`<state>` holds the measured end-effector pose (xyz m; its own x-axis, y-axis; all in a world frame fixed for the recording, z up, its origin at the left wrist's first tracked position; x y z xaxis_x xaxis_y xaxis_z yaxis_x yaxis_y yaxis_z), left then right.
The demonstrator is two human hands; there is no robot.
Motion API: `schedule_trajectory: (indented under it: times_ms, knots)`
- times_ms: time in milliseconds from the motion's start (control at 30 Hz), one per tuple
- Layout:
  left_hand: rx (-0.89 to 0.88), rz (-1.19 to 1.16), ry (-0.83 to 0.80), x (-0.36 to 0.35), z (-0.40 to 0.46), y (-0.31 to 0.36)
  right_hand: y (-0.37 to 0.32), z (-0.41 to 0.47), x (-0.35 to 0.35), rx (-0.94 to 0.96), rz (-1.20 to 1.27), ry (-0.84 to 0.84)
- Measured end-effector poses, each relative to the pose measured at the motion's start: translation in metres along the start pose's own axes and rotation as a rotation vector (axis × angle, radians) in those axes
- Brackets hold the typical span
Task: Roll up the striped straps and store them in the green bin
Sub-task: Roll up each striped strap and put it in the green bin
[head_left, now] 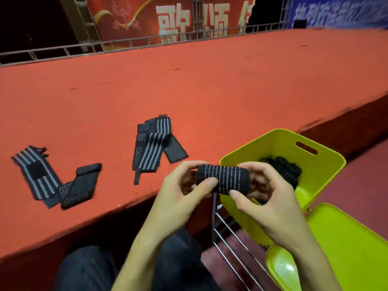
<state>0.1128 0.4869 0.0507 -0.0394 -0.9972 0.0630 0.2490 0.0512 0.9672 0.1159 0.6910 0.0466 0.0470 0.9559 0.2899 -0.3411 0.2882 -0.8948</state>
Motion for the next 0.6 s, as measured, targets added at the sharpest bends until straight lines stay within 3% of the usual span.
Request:
schedule_trajectory:
  times_ms: [167,333,467,600]
  knots:
    - [-0.005,0.069,-0.105,-0.054,0.044,-0.021,0.027,0.021,0.061,-0.051,-0.123,0.080]
    - [-0.045,0.143,-0.077,-0.077,0.075,-0.037,0.053,0.038,0.106,-0.103,-0.320,0.093]
    - [-0.085,0.126,0.004,-0.077,0.083,-0.050,0.068,0.046,0.128,-0.133,-0.513,0.048]
    - [-0.109,0.107,0.011,-0.075,0.083,-0.062,0.078,0.053,0.127,-0.154,-0.686,-0.116]
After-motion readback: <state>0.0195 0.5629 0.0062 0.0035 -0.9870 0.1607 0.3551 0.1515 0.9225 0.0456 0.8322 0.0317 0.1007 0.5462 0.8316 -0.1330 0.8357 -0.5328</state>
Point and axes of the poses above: each hand's wrist, its own z-axis towards the middle knuckle, its own x-axis out of the back of the hand, y = z × x, the point moved 9 cm from there along z, towards the middle knuckle, and after that the axes turned 7 degrees about -z, right-handed, at the moved point
